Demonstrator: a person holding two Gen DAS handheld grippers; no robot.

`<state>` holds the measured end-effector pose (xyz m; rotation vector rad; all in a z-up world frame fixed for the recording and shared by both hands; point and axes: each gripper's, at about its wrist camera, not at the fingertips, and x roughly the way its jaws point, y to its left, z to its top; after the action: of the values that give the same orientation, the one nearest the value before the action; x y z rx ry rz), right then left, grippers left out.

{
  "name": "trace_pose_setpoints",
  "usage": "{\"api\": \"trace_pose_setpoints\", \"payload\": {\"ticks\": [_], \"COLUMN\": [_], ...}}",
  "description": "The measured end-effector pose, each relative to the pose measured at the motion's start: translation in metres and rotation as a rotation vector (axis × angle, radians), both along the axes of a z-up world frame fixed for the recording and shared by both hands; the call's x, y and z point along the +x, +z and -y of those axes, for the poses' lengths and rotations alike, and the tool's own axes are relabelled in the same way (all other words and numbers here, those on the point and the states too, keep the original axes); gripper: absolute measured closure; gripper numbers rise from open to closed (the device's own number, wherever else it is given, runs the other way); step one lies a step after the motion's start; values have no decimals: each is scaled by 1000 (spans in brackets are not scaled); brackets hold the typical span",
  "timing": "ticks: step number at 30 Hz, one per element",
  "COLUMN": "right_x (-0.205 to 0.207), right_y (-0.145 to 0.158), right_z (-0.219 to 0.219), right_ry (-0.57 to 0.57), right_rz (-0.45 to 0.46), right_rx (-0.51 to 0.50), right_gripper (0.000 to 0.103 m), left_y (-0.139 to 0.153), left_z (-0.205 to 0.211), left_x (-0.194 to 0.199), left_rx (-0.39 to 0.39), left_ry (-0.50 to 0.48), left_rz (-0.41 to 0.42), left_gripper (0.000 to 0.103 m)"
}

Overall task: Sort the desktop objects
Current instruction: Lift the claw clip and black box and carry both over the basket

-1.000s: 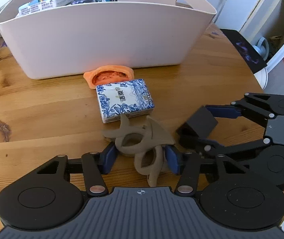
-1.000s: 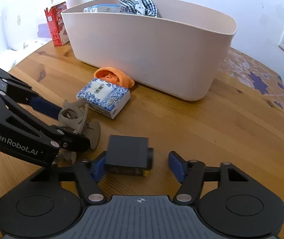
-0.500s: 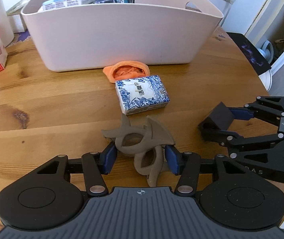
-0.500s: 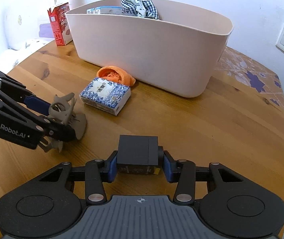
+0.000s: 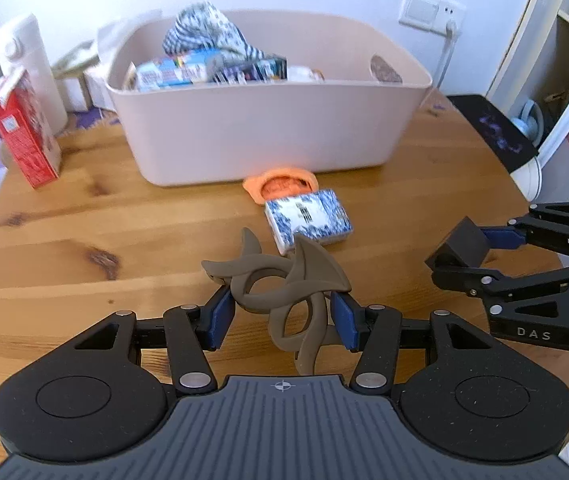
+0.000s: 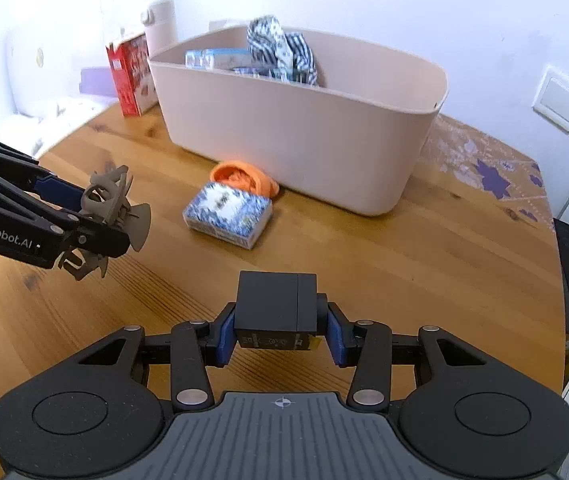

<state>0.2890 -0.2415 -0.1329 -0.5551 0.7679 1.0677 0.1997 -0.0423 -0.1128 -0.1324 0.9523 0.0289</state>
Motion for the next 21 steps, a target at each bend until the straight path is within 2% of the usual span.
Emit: {"api": "trace_pose_setpoints", "payload": {"ticks": [12,21], "right_x": [-6,-7], "right_y": [48,79], "right_z": [6,-6], "right_ry": [-16,-29], "right_rz": [60,107], "right_rx": [116,176], "right_gripper": [61,61], "left_y": [39,67], "left_z": [-15,-38], "left_x": [-18,-11], "left_rx": [30,52], "left_ry": [18,39], "left_rz": [90,166], "left_gripper": [49,49]}}
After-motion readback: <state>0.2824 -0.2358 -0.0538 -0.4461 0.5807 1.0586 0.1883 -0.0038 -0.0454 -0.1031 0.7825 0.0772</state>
